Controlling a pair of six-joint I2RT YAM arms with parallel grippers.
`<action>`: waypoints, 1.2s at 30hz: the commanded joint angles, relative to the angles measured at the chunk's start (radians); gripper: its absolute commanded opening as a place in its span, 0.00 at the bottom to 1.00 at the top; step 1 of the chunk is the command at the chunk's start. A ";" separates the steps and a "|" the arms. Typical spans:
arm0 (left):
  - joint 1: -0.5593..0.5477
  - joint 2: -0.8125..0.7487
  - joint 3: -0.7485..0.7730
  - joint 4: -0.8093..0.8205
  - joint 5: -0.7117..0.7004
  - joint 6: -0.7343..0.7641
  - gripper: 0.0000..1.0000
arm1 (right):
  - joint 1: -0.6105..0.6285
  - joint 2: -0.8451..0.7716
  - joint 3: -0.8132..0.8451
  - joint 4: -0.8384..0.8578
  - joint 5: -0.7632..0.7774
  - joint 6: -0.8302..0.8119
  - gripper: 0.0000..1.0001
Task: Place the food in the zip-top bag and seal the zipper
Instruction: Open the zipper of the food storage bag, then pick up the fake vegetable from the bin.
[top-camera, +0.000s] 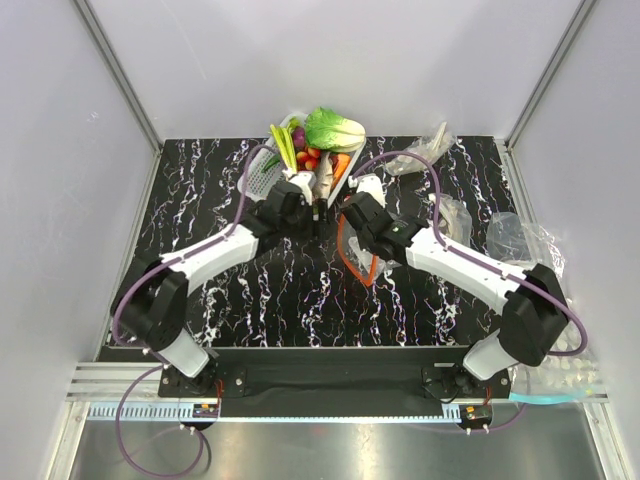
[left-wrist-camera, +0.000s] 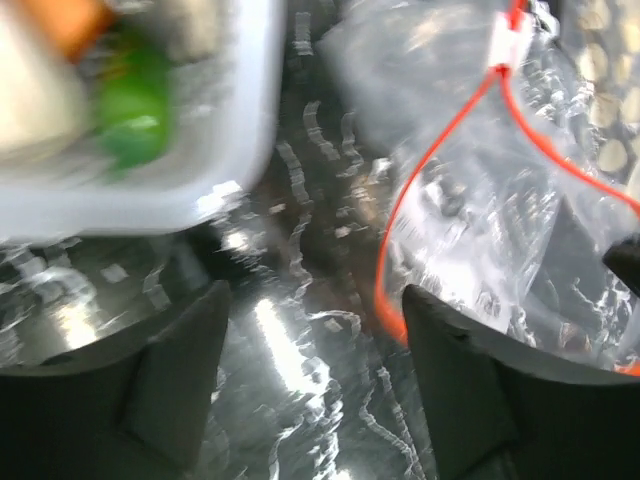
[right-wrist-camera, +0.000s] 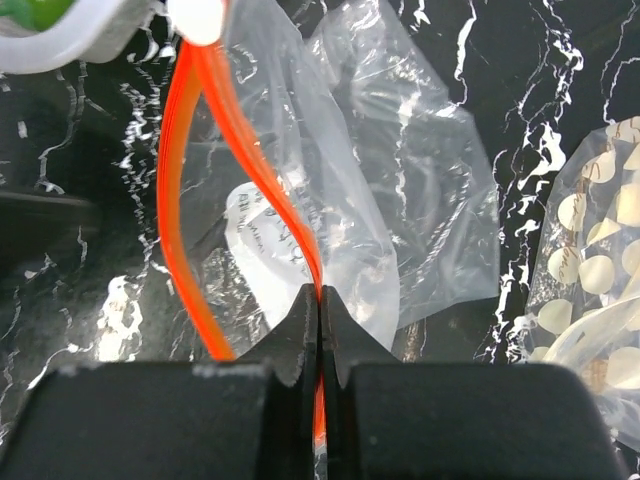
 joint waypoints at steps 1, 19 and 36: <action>0.039 -0.118 -0.017 0.023 0.033 0.018 0.78 | -0.036 0.013 0.053 0.033 -0.018 -0.002 0.00; 0.289 0.164 0.404 -0.173 -0.145 0.101 0.93 | -0.050 -0.036 0.060 0.014 -0.031 -0.025 0.00; 0.306 0.589 0.823 -0.300 -0.066 0.110 0.25 | -0.051 -0.076 0.056 0.013 -0.038 -0.041 0.00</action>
